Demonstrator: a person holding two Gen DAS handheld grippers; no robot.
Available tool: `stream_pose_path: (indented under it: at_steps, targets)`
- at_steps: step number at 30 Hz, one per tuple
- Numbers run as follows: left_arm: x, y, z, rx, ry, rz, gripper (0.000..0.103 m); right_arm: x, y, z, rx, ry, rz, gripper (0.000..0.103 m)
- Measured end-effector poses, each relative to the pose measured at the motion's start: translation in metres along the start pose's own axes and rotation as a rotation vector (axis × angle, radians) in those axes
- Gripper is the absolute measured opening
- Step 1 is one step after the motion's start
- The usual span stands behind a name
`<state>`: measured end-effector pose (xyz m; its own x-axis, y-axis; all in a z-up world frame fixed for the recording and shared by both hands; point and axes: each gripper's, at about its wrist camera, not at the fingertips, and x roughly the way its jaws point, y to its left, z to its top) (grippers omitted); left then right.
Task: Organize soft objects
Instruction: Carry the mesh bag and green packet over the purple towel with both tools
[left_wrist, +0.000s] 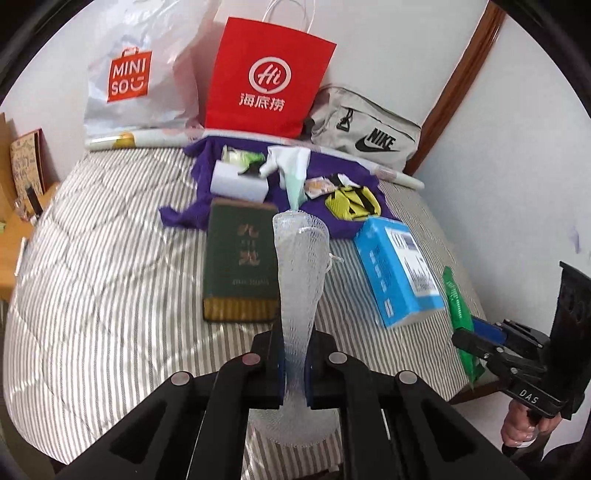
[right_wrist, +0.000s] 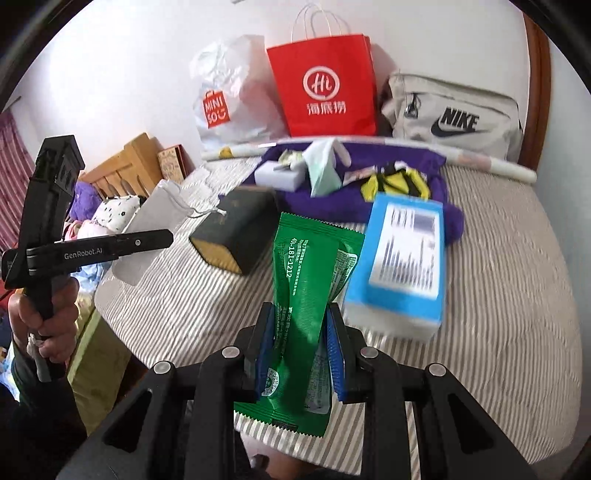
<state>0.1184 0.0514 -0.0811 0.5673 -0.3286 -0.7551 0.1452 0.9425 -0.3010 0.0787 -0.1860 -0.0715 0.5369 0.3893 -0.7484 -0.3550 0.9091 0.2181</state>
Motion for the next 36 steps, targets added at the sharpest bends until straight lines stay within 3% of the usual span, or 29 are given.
stream_pose_path:
  at_steps: [17,26,36]
  targets:
    - [0.018,0.001,0.058,-0.026,-0.037,0.024,0.007,0.014,-0.037,0.073,0.000,-0.064,-0.056,0.028]
    - [0.037,0.004,0.085,-0.026,-0.038,0.034,0.007,0.039,-0.061,0.106,0.011,-0.062,-0.092,0.028]
    - [0.060,0.019,0.118,-0.045,-0.020,0.039,0.007,0.075,-0.088,0.134,0.083,-0.056,-0.075,0.028]
